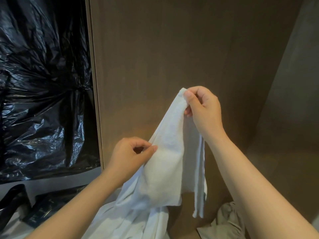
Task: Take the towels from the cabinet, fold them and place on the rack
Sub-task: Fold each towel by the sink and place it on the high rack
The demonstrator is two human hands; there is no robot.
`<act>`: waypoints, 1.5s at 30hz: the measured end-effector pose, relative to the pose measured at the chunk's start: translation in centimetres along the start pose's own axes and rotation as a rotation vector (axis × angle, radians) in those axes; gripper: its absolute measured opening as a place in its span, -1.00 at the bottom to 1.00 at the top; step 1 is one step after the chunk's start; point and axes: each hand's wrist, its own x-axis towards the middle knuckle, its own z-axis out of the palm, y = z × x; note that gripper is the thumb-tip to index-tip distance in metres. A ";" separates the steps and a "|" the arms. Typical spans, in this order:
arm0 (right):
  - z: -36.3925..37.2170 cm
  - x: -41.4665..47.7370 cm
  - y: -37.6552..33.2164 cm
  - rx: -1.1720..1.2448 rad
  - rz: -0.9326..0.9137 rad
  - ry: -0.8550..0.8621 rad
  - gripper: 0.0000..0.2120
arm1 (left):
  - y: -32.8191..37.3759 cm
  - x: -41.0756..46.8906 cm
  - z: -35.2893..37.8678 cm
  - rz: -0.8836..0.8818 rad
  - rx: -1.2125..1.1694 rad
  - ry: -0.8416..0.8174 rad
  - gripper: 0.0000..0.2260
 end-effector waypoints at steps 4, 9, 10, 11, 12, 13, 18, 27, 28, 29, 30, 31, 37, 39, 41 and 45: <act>-0.8 1.2 -0.4 -0.017 -0.008 0.079 -0.84 | 0.2 0.3 0.5 0.025 0.032 0.047 -0.97; -1.4 2.4 -1.1 -0.029 -0.019 0.157 -0.83 | -0.3 0.7 0.8 0.030 0.062 0.061 -0.97; -1.6 2.7 -1.2 -0.029 -0.016 0.162 -0.82 | -0.4 0.6 0.8 0.029 0.076 0.061 -0.97; -1.7 2.9 -1.3 -0.029 -0.012 0.165 -0.82 | -0.5 0.6 0.8 0.028 0.087 0.063 -0.95; -1.9 3.1 -1.4 -0.028 -0.009 0.167 -0.81 | -0.7 0.5 0.9 0.027 0.095 0.066 -0.92; -1.9 3.3 -1.5 -0.028 -0.005 0.168 -0.81 | -0.9 0.5 0.9 0.021 0.096 0.068 -0.89; -2.1 3.9 -1.9 -0.035 0.006 0.175 -0.80 | -1.8 -0.2 0.8 -0.021 0.096 0.041 -0.88; -2.4 4.2 -1.1 -0.065 0.063 0.184 -0.77 | -2.2 -0.7 0.4 0.001 0.070 0.023 -0.83; -2.4 4.2 -0.9 -0.062 0.074 0.186 -0.77 | -2.2 -0.8 0.3 0.000 0.066 0.013 -0.82; -2.4 4.1 -0.7 -0.060 0.084 0.185 -0.77 | -2.3 -0.9 0.3 -0.003 0.063 0.001 -0.81; -2.4 4.0 -0.5 -0.059 0.092 0.183 -0.77 | -2.4 -1.1 0.4 -0.007 0.061 -0.008 -0.81; -2.3 3.9 -0.4 -0.059 0.098 0.181 -0.77 | -2.5 -1.2 0.4 -0.013 0.054 -0.012 -0.80; -2.2 3.5 0.3 -0.071 0.112 0.192 -0.77 | -3.1 -1.4 0.6 -0.143 -0.059 -0.063 -0.74; -2.3 3.5 0.4 -0.067 0.117 0.200 -0.77 | -3.6 -1.6 0.4 -0.203 -0.103 -0.143 -0.76; -2.5 3.3 0.5 -0.063 0.120 0.205 -0.77 | -4.2 -2.0 0.4 -0.215 -0.078 -0.187 -0.89; -2.6 3.1 1.0 -0.063 0.142 0.222 -0.78 | -5.4 -3.3 0.8 -0.234 -0.145 -0.272 -0.91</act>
